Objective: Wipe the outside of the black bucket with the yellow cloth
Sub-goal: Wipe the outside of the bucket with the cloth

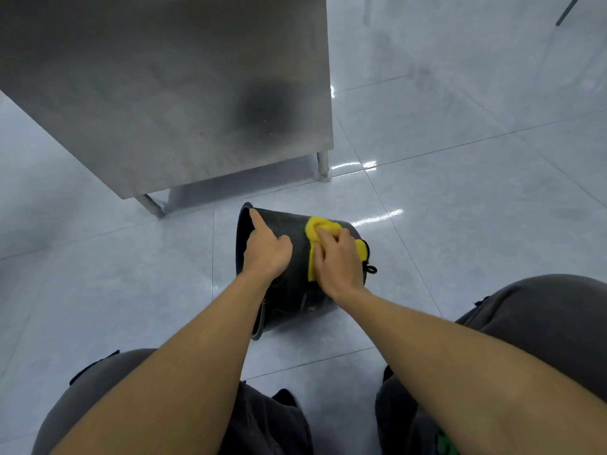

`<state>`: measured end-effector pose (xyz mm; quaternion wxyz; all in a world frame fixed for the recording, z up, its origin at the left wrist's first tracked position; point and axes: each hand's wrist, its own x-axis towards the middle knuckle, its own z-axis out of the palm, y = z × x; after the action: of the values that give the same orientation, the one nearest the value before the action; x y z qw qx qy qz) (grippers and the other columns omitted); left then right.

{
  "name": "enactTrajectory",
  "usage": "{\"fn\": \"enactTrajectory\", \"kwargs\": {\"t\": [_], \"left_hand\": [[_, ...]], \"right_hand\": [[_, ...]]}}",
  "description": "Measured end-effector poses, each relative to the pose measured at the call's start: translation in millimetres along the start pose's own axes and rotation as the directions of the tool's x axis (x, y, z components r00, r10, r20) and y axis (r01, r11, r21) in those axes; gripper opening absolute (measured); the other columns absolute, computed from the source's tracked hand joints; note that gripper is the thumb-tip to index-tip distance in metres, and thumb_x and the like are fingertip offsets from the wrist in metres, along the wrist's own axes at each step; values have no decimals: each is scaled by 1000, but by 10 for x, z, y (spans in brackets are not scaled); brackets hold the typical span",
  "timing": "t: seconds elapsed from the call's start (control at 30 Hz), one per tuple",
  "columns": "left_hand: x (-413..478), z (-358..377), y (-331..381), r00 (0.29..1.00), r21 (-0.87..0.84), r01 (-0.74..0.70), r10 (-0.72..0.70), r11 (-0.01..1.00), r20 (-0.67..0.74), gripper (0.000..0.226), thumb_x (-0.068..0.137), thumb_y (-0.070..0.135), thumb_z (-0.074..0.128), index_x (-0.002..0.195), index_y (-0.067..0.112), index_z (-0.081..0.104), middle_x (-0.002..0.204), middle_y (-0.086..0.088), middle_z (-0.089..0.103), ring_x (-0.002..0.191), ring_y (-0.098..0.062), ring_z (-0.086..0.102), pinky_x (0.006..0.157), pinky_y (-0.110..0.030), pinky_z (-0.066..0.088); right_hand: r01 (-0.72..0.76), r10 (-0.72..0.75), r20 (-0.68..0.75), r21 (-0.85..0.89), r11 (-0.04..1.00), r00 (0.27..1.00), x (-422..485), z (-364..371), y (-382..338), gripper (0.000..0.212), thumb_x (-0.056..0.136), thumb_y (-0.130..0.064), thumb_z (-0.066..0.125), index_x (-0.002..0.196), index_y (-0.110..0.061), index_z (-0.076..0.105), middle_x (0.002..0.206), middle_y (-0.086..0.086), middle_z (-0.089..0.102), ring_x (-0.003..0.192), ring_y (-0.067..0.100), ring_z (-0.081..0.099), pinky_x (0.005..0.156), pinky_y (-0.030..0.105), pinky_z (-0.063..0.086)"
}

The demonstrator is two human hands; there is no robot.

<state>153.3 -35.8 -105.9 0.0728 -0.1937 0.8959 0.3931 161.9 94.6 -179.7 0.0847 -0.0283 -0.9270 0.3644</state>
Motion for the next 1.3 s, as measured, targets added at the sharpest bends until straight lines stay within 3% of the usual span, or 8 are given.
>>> {"fn": "enactTrajectory", "kwargs": {"t": [0.13,0.23,0.37,0.53,0.9,1.1,1.2,1.3], "left_hand": [[-35,37,16,997,-25,-42,40,999,-59,82,91,20,51,158,19,3,119,-8,60,93,-30,66,85,-47,57],[-33,27,43,996,-58,-60,56,997,-76,55,92,19,54,135,11,20,112,-17,65,88,-32,67,82,-51,58],[-91,11,47,992,21,-120,121,993,-29,63,89,18,57,140,15,20,126,-14,60,98,-35,65,88,-53,56],[-108,12,-20,995,135,-88,93,987,-31,80,95,23,53,158,30,3,130,-12,57,104,-34,62,93,-56,54],[-43,-6,34,995,75,-94,97,993,-34,81,99,26,49,164,23,1,147,-19,45,127,-37,53,108,-49,46],[-39,-48,1,993,3,-64,64,998,-98,48,93,7,56,135,4,32,117,-19,60,100,-34,65,80,-47,58],[-48,-70,6,994,122,-66,76,990,-76,50,98,13,52,143,12,30,112,-15,63,92,-32,65,73,-43,54],[-68,-76,10,998,203,-40,50,978,-48,69,101,19,47,161,26,12,98,-9,61,84,-28,62,67,-38,48]], "right_hand": [[302,-302,5,34,953,953,-29,23,-194,37,97,-28,53,133,-22,57,113,6,54,98,22,49,71,34,50],[315,-315,-17,66,947,949,-25,38,-230,38,99,-29,52,136,-23,56,119,4,54,104,21,48,76,31,50],[17,-16,-46,20,1000,999,19,72,-113,40,100,-32,46,140,-29,50,127,11,49,111,30,43,89,43,46],[-352,353,40,-33,936,935,59,10,137,43,103,-32,38,146,-31,39,139,14,38,122,35,36,98,45,41],[286,-288,-10,141,948,958,-21,53,-237,36,97,-26,54,132,-24,61,114,5,55,104,21,46,86,32,47],[-141,142,-40,39,989,989,63,51,24,39,99,-29,49,138,-30,54,130,14,46,117,33,41,98,41,41],[-383,384,-14,32,923,923,66,-28,181,38,102,-29,45,139,-30,51,132,15,38,119,34,37,94,40,40],[-392,392,-15,10,920,920,38,-44,155,37,103,-27,43,139,-28,50,132,14,39,119,33,39,90,38,41]]}}
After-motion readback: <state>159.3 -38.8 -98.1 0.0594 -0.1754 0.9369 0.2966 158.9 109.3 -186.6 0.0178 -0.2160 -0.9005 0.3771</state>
